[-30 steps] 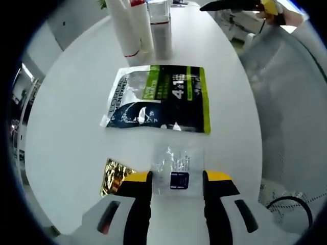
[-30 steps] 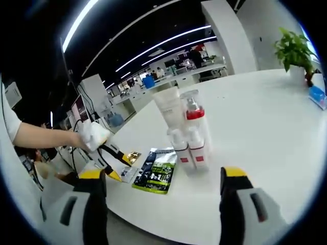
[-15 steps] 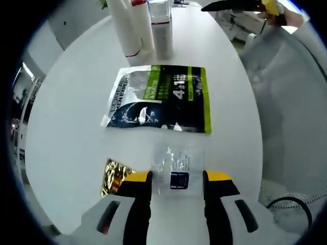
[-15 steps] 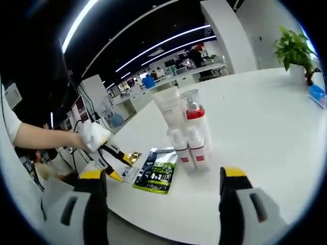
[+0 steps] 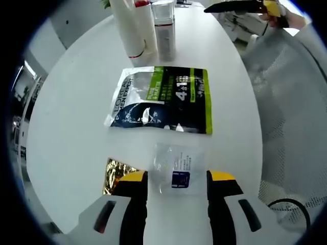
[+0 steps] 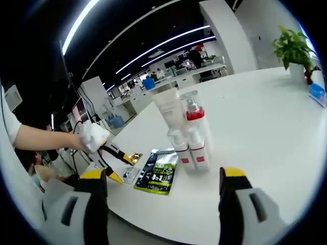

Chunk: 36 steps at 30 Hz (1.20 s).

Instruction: Arrange the skincare products in the storage area until every visible bottle or jar stands upright without overlapping.

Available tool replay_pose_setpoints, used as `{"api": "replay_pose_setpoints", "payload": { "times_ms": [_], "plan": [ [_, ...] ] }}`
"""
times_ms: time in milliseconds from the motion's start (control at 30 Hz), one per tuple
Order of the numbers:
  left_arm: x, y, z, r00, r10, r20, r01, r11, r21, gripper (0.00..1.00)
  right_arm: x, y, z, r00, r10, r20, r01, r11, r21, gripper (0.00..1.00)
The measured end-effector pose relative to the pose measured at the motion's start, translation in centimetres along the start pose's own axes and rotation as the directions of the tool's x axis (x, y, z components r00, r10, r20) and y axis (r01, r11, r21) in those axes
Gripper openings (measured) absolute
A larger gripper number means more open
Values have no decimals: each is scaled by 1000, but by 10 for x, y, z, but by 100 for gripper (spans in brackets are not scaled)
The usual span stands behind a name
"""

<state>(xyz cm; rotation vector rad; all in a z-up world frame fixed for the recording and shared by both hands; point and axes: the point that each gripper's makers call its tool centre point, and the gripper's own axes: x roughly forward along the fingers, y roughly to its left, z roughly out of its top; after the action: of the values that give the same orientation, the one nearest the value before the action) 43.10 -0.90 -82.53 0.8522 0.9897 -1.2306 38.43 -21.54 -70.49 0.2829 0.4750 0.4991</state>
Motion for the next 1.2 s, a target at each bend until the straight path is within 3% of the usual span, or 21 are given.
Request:
{"api": "replay_pose_setpoints", "payload": {
  "times_ms": [267, 700, 867, 1100, 1200],
  "plan": [
    [-6, -1, -1, 1000, 8, 26, -7, 999, -42, 56, 0, 1, 0, 1000, 7, 3, -7, 1000, 1, 91],
    [-24, -8, -8, 991, 68, 118, -39, 972, -232, 69, -1, 2, 1, 1000, 15, 9, -15, 1000, 4, 90],
    [-33, -14, -13, 987, 91, 135, -48, 956, -290, 74, -1, 3, 1, 1000, 20, 7, -20, 1000, 2, 90],
    [-41, -14, -17, 971, 145, 188, -56, 909, -413, 77, -1, 2, 0, 1000, 25, 6, -25, 1000, 6, 90],
    [-43, -15, -20, 970, 157, 183, -65, 901, -429, 80, -1, 3, -1, 1000, 28, 1, -28, 1000, 7, 89]
  ]
}}
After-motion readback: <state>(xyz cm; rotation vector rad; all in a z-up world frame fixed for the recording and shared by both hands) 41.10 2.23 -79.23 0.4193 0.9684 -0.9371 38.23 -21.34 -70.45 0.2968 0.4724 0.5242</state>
